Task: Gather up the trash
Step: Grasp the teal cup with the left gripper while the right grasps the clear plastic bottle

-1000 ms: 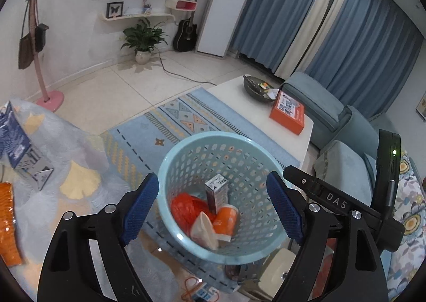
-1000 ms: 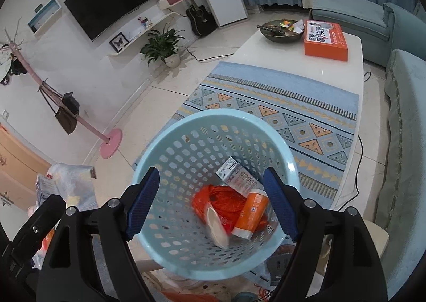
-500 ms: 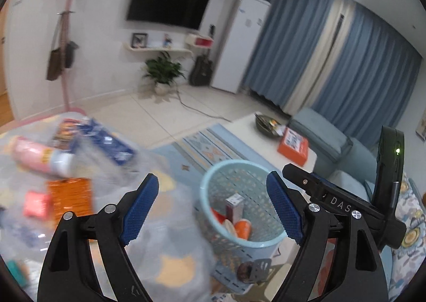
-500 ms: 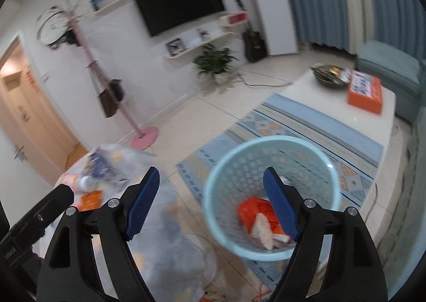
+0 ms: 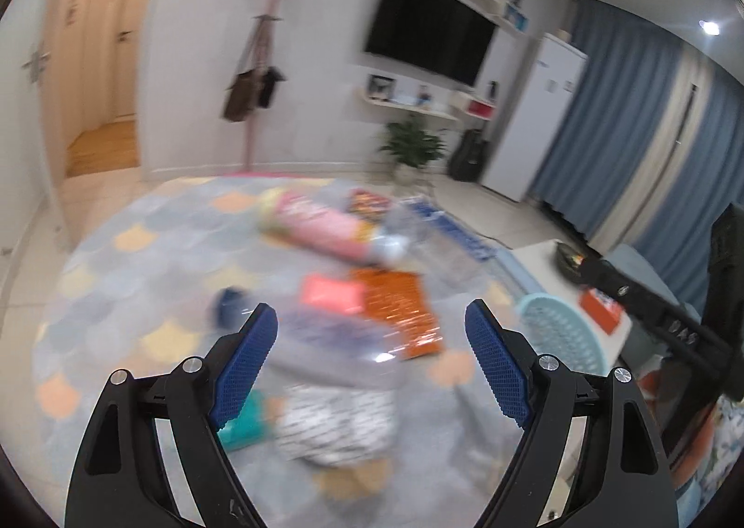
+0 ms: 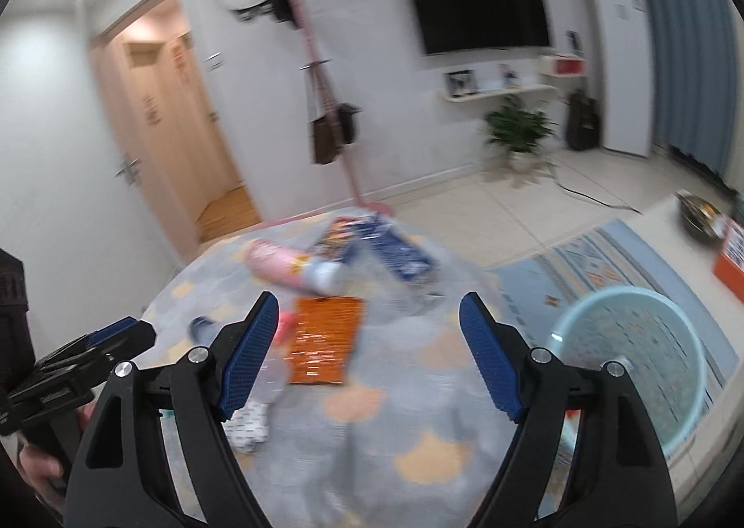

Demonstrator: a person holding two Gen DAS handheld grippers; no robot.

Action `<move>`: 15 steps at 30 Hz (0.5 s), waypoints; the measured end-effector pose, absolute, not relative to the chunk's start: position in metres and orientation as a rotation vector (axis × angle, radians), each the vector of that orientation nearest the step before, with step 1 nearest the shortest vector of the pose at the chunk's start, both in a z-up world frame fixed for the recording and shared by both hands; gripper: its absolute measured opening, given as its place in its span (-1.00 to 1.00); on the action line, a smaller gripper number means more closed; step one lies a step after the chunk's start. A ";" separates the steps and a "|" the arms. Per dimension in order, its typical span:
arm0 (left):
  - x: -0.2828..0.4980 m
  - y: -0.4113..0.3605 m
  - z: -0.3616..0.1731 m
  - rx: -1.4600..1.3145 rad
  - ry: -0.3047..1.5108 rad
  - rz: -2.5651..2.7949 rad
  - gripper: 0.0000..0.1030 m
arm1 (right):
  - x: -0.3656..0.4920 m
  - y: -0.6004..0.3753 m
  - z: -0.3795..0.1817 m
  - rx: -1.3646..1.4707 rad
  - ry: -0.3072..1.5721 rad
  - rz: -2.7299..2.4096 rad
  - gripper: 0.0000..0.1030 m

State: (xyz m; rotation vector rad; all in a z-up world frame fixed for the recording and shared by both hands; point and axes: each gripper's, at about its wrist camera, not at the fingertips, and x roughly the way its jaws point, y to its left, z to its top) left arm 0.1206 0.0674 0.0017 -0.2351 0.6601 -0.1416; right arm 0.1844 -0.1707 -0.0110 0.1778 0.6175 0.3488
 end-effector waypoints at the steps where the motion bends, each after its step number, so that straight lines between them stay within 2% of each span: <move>1: 0.117 0.078 -0.002 -0.238 0.666 -0.130 0.58 | 0.185 -0.157 -0.012 0.159 0.617 0.379 0.48; 8: 0.108 0.137 -0.043 -0.281 0.748 -0.143 0.58 | 0.196 -0.081 -0.032 0.052 0.677 0.538 0.48; 15: 0.117 0.142 -0.080 -0.268 0.836 -0.167 0.55 | 0.212 -0.025 -0.069 -0.080 0.783 0.634 0.48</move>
